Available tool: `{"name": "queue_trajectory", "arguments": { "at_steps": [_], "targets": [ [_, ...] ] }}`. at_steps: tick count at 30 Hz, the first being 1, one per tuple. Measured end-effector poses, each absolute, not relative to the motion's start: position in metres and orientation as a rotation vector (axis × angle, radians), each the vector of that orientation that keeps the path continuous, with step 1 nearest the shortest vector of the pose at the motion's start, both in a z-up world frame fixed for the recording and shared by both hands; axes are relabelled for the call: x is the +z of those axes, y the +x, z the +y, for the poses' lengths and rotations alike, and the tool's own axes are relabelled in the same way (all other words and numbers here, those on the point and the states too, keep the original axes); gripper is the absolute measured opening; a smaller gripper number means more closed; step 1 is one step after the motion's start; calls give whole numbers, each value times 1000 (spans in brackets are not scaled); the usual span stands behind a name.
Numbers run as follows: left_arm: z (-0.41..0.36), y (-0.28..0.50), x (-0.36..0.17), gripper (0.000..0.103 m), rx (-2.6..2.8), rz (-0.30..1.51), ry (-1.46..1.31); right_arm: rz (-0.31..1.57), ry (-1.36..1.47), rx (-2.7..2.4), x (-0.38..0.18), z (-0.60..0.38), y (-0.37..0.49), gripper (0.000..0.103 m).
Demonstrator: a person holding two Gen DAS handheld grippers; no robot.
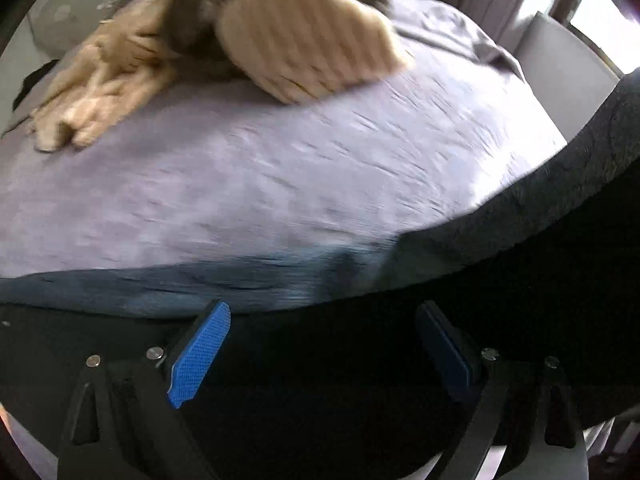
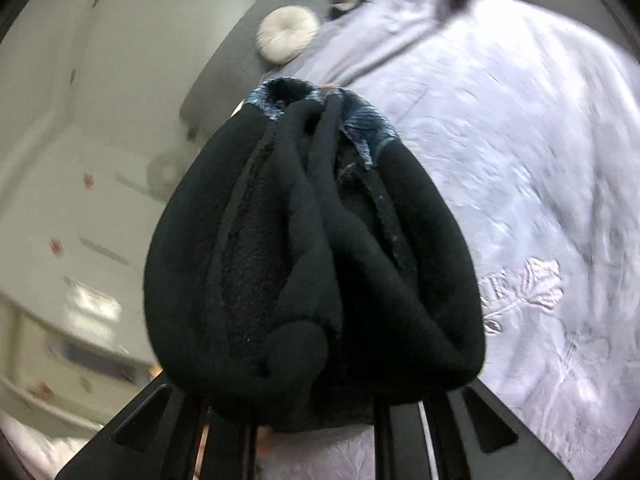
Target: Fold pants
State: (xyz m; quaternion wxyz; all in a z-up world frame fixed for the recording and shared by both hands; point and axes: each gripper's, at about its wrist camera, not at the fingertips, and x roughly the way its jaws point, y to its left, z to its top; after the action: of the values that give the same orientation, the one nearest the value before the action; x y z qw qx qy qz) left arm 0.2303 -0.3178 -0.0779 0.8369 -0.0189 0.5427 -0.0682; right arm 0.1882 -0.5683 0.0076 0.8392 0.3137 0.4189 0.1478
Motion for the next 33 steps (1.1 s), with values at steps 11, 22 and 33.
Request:
{"name": "queue_trajectory", "arguments": {
  "at_steps": [11,22,33],
  "targets": [
    [-109,176,-71,95,103,1226,-99,1091,131,264,-46,-343,184,29],
    [-43,148,-79,95,70,1295,-192,1092,-374,288,-62,-231,140,68],
    [-118,148,-93,95,-269,1391,-243,1353,880,256,-94,-430,132,66]
  ]
}}
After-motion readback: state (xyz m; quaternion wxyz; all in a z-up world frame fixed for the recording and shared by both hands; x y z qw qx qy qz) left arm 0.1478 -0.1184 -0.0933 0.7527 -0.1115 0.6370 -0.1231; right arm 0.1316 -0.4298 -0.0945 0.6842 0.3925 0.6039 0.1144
